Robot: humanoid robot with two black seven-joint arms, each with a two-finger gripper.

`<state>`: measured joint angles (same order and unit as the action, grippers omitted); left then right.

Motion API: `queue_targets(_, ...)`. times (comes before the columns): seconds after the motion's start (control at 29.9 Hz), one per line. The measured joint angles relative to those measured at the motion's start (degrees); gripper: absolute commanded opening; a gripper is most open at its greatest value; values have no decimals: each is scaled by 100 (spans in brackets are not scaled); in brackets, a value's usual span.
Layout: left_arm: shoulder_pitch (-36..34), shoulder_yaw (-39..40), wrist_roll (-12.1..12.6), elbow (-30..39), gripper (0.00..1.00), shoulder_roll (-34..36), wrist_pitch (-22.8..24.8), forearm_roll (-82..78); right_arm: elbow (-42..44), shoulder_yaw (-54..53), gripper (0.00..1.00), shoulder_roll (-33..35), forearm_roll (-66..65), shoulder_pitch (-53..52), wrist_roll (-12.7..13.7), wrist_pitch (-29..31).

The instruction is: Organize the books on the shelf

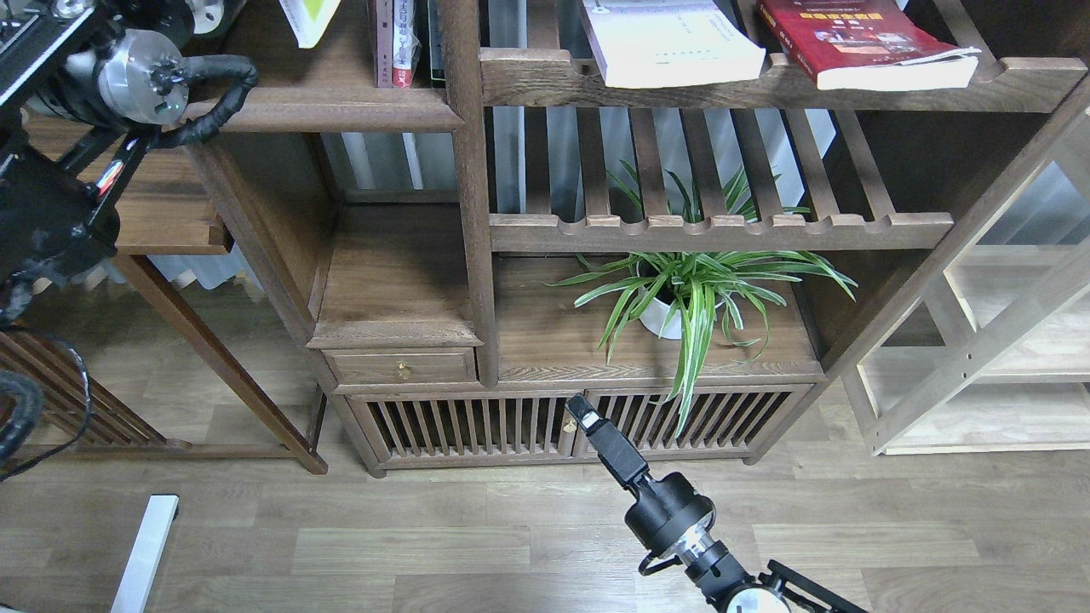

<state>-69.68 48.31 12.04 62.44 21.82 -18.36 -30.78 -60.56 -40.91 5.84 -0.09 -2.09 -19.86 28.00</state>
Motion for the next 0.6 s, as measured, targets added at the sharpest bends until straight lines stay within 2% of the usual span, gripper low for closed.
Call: queue_targets(0.6, 41, -347, -110, -547, 9, 23, 171, 0, -25, -32, 98, -4, 0, 91, 8, 0)
